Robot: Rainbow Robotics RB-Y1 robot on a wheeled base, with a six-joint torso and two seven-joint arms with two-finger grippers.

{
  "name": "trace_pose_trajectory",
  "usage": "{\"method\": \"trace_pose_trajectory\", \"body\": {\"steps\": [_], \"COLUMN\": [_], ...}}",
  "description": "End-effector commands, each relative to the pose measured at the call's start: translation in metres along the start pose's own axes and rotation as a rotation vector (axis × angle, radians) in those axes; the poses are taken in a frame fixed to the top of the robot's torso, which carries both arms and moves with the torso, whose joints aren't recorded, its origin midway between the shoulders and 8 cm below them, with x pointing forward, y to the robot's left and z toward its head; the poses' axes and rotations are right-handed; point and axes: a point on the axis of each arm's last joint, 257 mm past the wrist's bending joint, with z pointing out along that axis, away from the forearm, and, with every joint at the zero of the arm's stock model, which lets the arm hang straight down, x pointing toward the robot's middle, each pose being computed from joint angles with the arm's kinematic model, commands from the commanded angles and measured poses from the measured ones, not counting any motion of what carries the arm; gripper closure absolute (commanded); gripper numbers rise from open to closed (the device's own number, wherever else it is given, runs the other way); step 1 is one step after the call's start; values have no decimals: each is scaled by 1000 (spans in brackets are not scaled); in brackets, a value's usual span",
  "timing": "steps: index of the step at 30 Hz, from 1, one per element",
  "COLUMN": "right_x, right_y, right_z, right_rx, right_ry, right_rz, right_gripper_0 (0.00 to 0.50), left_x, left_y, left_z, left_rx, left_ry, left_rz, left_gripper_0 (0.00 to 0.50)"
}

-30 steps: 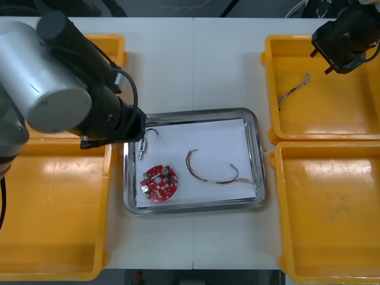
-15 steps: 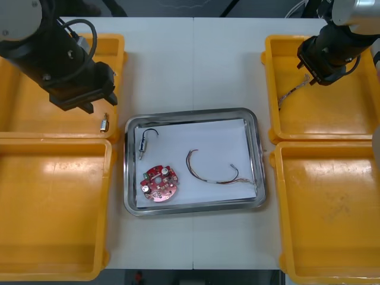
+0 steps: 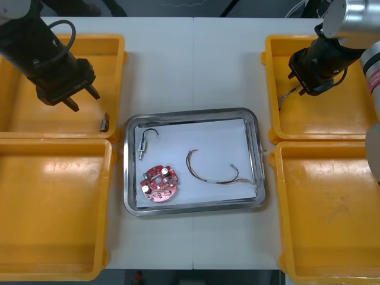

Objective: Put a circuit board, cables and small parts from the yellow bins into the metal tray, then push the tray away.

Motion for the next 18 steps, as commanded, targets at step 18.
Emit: {"method": "trace_pose_trajectory", "body": {"steps": [18], "right_x": [24], "right_y": [23], "right_z": [2], "right_rx": [-37], "right_ry": [46], "right_rz": [65], "right_gripper_0": [0], "left_x": [-42], "left_y": [-2], "left_z": [39], "left_rx": [-24], "left_ry": [-104], "left_rz": [156], "left_gripper_0": [0]}}
